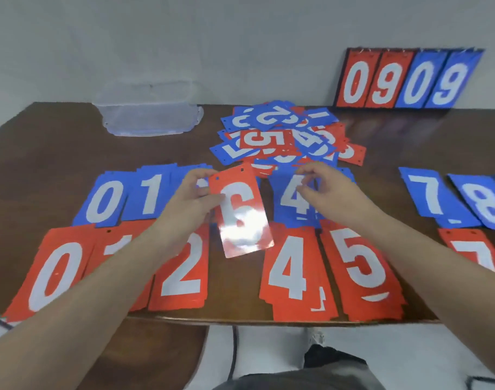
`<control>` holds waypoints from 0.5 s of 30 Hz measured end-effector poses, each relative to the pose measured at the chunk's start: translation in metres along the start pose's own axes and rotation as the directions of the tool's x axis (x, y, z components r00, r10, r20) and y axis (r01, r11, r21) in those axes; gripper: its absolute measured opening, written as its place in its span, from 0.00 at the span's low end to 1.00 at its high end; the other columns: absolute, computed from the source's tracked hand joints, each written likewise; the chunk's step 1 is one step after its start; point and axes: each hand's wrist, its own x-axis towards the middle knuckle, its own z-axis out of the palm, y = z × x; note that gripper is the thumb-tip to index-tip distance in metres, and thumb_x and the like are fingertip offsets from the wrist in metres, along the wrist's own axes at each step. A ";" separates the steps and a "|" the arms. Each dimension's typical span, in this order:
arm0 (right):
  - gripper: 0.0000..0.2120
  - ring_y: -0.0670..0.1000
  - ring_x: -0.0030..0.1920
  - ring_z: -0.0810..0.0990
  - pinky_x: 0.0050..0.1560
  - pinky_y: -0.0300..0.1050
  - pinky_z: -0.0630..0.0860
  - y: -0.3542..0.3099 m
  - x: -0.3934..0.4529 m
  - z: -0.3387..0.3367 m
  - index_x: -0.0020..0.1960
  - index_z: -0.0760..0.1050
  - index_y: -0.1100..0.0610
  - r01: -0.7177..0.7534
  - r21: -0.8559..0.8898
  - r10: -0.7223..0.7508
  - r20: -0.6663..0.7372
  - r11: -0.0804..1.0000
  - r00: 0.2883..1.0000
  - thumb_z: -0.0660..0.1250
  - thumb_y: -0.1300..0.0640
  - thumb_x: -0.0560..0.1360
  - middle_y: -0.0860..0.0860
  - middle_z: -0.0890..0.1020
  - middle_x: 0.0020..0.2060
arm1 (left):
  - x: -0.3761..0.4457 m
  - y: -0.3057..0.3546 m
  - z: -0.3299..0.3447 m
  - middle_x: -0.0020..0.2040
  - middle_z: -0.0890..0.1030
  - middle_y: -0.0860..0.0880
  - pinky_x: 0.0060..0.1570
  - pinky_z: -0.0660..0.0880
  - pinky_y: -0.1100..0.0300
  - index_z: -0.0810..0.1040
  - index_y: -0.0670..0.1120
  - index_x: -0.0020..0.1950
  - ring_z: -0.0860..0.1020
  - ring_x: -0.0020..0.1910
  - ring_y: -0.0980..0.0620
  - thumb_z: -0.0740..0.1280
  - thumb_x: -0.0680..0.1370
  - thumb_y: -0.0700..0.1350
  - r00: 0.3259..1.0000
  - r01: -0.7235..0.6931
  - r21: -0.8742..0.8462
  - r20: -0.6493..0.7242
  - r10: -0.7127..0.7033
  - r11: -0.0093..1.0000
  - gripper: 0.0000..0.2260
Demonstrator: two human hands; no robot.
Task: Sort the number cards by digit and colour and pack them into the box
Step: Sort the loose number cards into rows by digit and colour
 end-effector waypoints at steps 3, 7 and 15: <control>0.12 0.40 0.32 0.75 0.37 0.39 0.69 0.024 -0.017 -0.029 0.61 0.74 0.45 -0.066 0.006 0.066 -0.072 0.998 0.995 0.68 0.54 0.79 0.44 0.79 0.51 | 0.009 0.009 0.039 0.46 0.87 0.52 0.44 0.84 0.56 0.72 0.53 0.60 0.86 0.46 0.51 0.67 0.81 0.39 0.991 0.043 0.026 0.129 -0.046 0.999 0.12; 0.10 0.40 0.39 0.76 0.37 0.34 0.68 0.052 -0.039 -0.063 0.61 0.74 0.46 -0.170 -0.027 0.164 -0.136 0.985 0.977 0.67 0.53 0.80 0.43 0.80 0.49 | 0.012 0.018 0.088 0.52 0.86 0.48 0.52 0.82 0.51 0.71 0.50 0.60 0.85 0.52 0.46 0.69 0.81 0.40 0.963 0.044 0.082 0.260 -0.064 0.996 0.11; 0.08 0.44 0.31 0.74 0.33 0.30 0.69 0.111 -0.081 -0.119 0.57 0.74 0.44 -0.226 0.076 0.238 -0.222 0.971 0.946 0.67 0.54 0.79 0.42 0.79 0.45 | 0.005 0.020 0.177 0.55 0.85 0.46 0.56 0.81 0.45 0.74 0.50 0.66 0.83 0.56 0.42 0.67 0.80 0.34 0.912 0.001 0.149 0.405 -0.062 0.989 0.18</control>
